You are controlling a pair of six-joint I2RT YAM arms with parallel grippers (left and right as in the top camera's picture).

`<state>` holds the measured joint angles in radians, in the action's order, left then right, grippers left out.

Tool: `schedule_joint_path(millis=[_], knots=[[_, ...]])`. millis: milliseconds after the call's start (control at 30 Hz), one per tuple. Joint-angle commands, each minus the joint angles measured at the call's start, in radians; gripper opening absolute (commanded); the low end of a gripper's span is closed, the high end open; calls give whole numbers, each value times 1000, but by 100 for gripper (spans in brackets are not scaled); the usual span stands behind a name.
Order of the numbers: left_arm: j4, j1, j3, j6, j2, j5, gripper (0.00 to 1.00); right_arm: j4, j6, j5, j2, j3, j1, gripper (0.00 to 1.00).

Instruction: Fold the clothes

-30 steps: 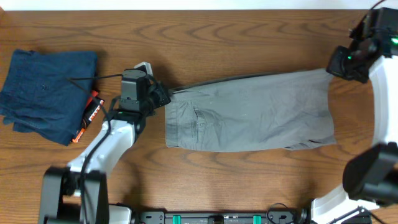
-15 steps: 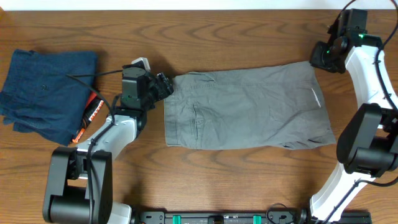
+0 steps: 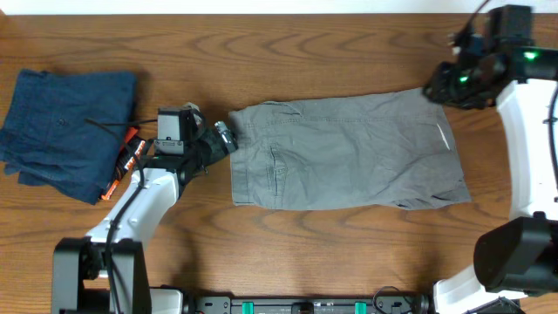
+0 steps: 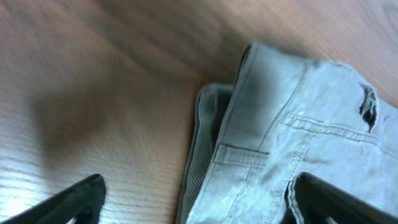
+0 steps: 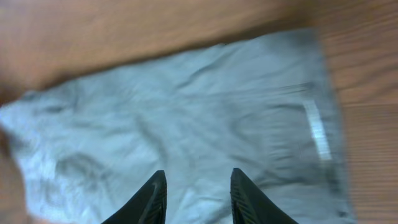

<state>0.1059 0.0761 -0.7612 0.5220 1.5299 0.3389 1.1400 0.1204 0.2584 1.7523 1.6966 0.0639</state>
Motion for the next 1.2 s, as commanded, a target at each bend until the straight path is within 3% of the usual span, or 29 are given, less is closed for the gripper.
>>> schedule_joint_path(millis=[0,333,400,567,700,933,1167], knots=[[-3,4,17,-22,48,88,99,-13,-31,38,31,-72,-80,32],[-106,7,17,-82,254,318,100,-251,45,38,31,-368,-256,32],[-138,16,17,-85,294,376,95,-284,51,38,31,-407,-282,31],[-149,44,17,-87,333,430,59,-353,60,37,32,-498,-334,23],[-149,45,17,-103,331,466,8,-398,99,37,32,-579,-353,7],[-128,-17,13,-71,230,651,6,-552,112,37,34,-755,-353,4],[-68,-111,10,51,-48,705,6,-651,119,73,34,-824,-370,3]])
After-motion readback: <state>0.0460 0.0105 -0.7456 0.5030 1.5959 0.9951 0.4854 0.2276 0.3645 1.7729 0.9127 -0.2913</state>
